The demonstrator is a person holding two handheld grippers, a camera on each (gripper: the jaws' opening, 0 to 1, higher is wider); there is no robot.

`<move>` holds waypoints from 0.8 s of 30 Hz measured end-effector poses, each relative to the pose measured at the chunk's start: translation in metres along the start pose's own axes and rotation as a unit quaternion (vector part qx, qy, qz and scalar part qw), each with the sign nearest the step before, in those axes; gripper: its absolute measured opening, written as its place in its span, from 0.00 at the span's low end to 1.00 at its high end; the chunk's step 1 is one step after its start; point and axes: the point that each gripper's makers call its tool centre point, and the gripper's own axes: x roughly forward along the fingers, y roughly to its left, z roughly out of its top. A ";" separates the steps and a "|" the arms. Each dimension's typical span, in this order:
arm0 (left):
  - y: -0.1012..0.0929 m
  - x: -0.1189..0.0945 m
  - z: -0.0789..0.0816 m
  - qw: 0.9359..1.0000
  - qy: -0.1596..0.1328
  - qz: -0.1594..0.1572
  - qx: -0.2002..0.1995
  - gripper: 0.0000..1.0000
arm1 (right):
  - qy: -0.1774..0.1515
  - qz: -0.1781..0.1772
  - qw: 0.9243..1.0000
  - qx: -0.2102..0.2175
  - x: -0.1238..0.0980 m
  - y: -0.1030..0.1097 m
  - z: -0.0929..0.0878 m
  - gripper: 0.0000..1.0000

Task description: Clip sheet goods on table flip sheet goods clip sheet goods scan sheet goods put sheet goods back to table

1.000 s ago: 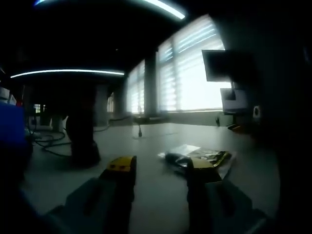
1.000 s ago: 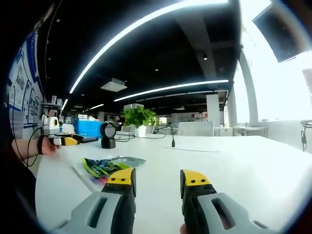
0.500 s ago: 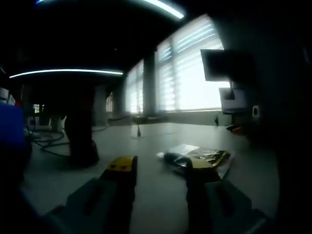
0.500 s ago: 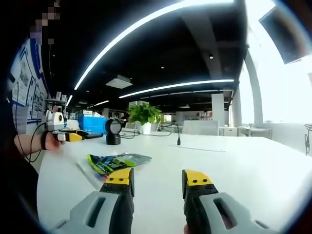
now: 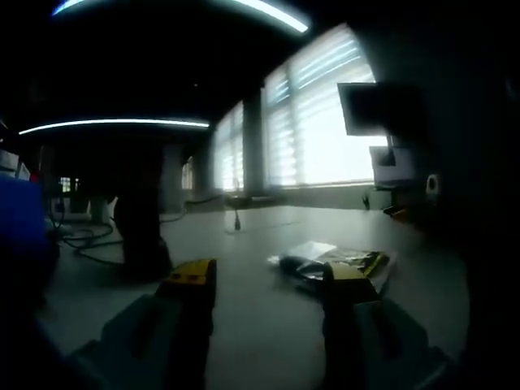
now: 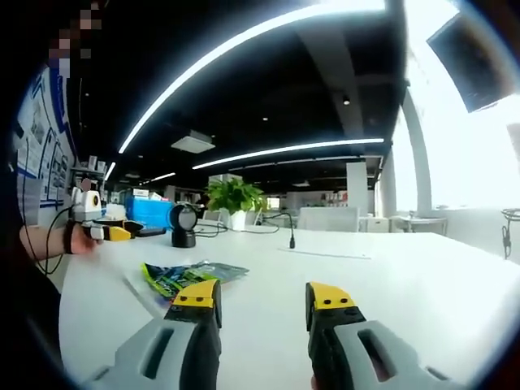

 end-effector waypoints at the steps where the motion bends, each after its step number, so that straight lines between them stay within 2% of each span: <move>1: 0.000 0.000 0.000 1.000 0.000 0.000 -0.001 0.48 | -0.002 0.000 1.000 0.003 0.000 0.000 0.001 0.36; 5: -0.001 0.001 -0.002 1.000 0.006 -0.002 0.001 0.45 | -0.013 0.003 1.000 0.002 -0.002 0.002 0.005 0.33; 8: -0.001 0.000 -0.003 1.000 0.006 -0.002 -0.001 0.41 | -0.039 0.006 0.999 -0.008 -0.001 0.008 0.017 0.31; 14: -0.004 0.001 -0.003 1.000 0.006 -0.009 0.003 0.37 | -0.034 0.022 0.999 -0.005 0.013 0.026 0.019 0.31; 20: -0.002 0.001 -0.003 1.000 0.004 -0.006 0.003 0.37 | -0.023 0.060 0.998 -0.016 0.021 0.056 0.023 0.28; 24: -0.002 0.002 -0.007 1.000 0.014 -0.008 -0.003 0.37 | -0.017 0.081 0.996 -0.024 0.024 0.072 0.029 0.27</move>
